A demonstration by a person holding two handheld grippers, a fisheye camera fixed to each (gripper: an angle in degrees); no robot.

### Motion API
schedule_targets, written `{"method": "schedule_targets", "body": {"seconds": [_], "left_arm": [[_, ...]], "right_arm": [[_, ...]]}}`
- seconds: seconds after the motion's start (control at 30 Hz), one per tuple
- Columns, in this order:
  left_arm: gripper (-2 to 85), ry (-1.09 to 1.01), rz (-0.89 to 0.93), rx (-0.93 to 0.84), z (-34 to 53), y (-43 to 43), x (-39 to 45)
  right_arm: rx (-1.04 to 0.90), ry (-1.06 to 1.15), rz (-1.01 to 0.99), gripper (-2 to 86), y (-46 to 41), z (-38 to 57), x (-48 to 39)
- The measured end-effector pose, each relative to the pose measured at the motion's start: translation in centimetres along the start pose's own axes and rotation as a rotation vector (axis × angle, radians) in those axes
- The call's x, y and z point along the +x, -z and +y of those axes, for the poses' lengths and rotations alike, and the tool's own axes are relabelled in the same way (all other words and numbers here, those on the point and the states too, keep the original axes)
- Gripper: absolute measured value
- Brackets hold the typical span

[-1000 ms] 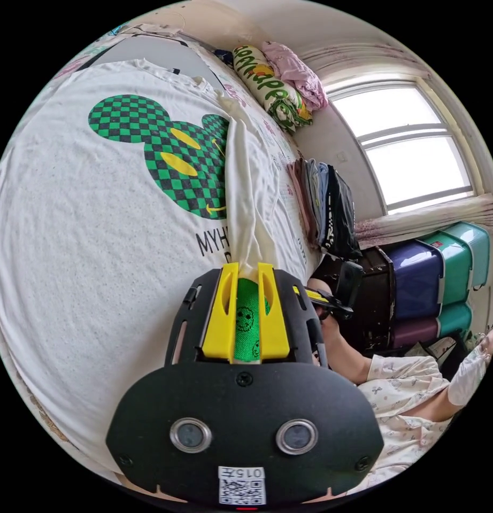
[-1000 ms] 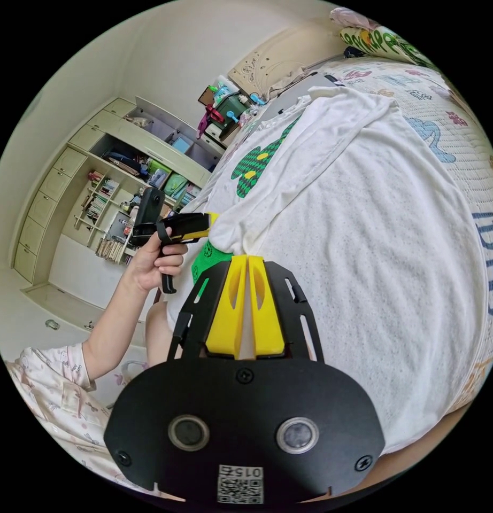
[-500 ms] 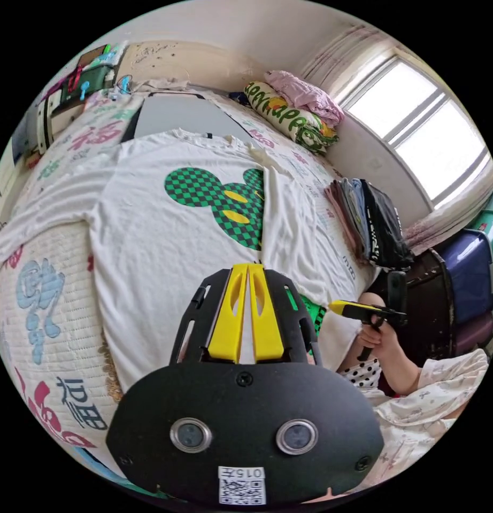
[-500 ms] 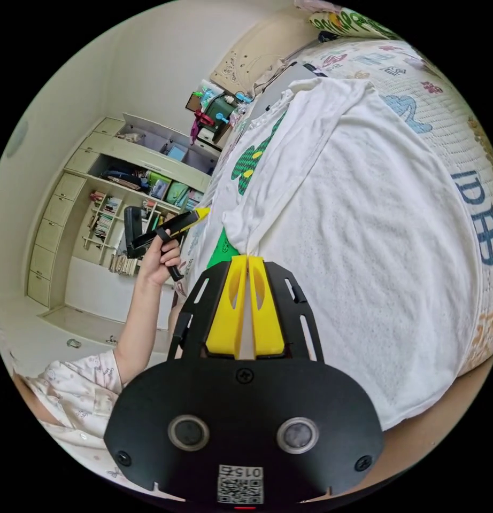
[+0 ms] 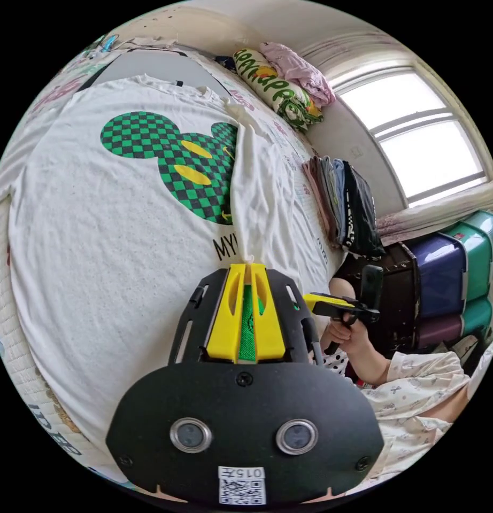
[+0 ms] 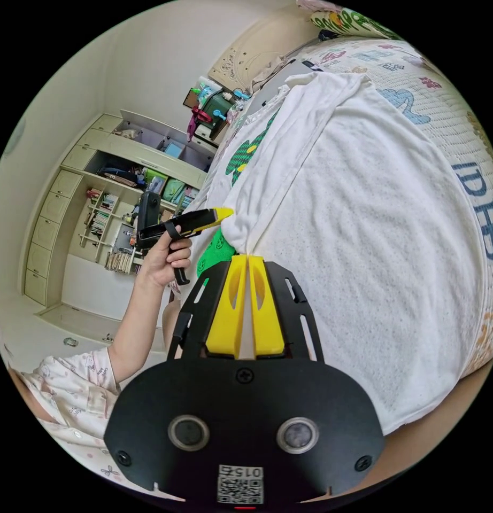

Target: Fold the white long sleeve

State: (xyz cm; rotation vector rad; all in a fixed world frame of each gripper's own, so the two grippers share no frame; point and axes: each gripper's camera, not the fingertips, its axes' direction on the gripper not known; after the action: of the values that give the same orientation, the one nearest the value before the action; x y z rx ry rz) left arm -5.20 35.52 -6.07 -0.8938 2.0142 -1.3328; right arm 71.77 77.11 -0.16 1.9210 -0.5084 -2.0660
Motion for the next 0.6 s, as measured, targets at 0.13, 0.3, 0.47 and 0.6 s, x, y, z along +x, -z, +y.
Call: {"method": "schedule_targets", "body": {"seconds": [0.13,0.3,0.47,0.6], "left_arm": [[0.0,-0.069,-0.147,0.011,-0.1,1.7,3.1],[-0.4,-0.123,-0.249,-0.02,-0.4,2.3,5.7],[-0.3,-0.142,-0.352,-0.069,-0.4,-0.2,6.7],[-0.2,-0.154,-0.373,-0.067,0.4,-0.3,7.0]], "right_arm": [[0.003,0.013,-0.013,-0.4,0.2,0.2,-0.4],[-0.039,0.038,0.032,-0.4,-0.9,0.5,-0.9],[-0.044,0.055,0.056,-0.4,-1.4,0.9,-0.5],[-0.048,0.07,0.05,-0.4,-1.4,1.4,0.1]]}}
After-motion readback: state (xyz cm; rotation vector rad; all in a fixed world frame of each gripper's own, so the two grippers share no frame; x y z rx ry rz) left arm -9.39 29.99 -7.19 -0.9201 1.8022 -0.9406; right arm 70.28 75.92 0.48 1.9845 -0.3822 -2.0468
